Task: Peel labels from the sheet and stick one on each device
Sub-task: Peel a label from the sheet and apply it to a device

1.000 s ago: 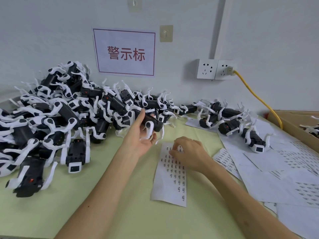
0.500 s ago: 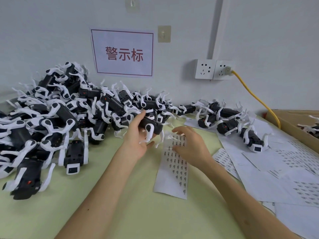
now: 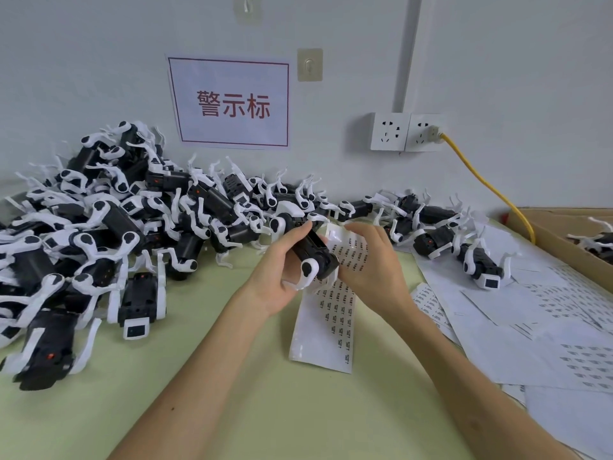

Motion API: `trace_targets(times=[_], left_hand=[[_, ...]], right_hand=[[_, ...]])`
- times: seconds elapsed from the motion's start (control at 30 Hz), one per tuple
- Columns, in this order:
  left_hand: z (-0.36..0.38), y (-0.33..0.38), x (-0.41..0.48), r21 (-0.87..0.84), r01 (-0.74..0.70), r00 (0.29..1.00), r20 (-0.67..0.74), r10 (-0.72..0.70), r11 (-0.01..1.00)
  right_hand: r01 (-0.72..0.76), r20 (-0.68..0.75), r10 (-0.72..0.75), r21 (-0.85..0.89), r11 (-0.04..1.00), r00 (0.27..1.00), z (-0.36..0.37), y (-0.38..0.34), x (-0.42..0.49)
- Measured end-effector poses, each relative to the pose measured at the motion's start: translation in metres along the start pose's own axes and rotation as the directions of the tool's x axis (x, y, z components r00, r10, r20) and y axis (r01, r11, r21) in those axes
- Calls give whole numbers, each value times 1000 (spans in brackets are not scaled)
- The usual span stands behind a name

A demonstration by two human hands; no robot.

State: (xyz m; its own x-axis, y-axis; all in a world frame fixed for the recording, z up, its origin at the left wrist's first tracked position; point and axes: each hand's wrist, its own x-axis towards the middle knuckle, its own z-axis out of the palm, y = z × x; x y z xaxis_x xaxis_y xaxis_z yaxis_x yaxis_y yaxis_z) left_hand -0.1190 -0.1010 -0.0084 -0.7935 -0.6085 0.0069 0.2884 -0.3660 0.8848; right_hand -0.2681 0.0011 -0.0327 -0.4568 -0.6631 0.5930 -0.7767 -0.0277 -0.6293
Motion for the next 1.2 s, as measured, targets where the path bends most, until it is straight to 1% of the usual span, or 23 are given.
trace_targets(times=[0.13,0.2,0.27,0.37,0.5,0.57,0.7,0.8,0.93,1.03,1.2], left_hand=[[2,1,-1,-9,-4,1000,9,4,1000],[3,1,-2,-45,-6,1000,22,7,999],[4,1,-2,-88,-21,999,32,24,996],[5,2,-3,-95,-34,999,26,37,995],[6,2,-3,-129,-26,999,28,30,991],[7,2,-3,-126,-32,999,28,36,992],[6,2,-3,-81,-58,997,39,61,995],[4,2,-5,-49,-59,995,80,63,997],[6,1,-8,47,-76,979,191,65,996],[9,1,-9,96,-75,982,180,57,993],[10,0,-10,83,-83,986,149,70,993]], right_hand=[[25,-22,-24,42,999,999,-2,-2,-1],[36,-12,-35,65,997,999,-3,-3,-2],[33,-23,-31,71,997,999,-2,-4,-2],[28,-63,-24,73,997,998,-3,-5,-1],[33,-68,-27,91,995,997,-7,-8,-2],[20,-81,-10,128,992,997,-8,-11,-2],[-64,-72,86,260,963,994,-12,-16,-2],[-56,-69,74,227,972,995,-14,-18,-3],[-25,-68,41,213,977,997,-14,-20,-5],[-43,-90,70,269,962,993,-13,-20,-5],[67,-194,-39,141,988,980,-12,-15,-3]])
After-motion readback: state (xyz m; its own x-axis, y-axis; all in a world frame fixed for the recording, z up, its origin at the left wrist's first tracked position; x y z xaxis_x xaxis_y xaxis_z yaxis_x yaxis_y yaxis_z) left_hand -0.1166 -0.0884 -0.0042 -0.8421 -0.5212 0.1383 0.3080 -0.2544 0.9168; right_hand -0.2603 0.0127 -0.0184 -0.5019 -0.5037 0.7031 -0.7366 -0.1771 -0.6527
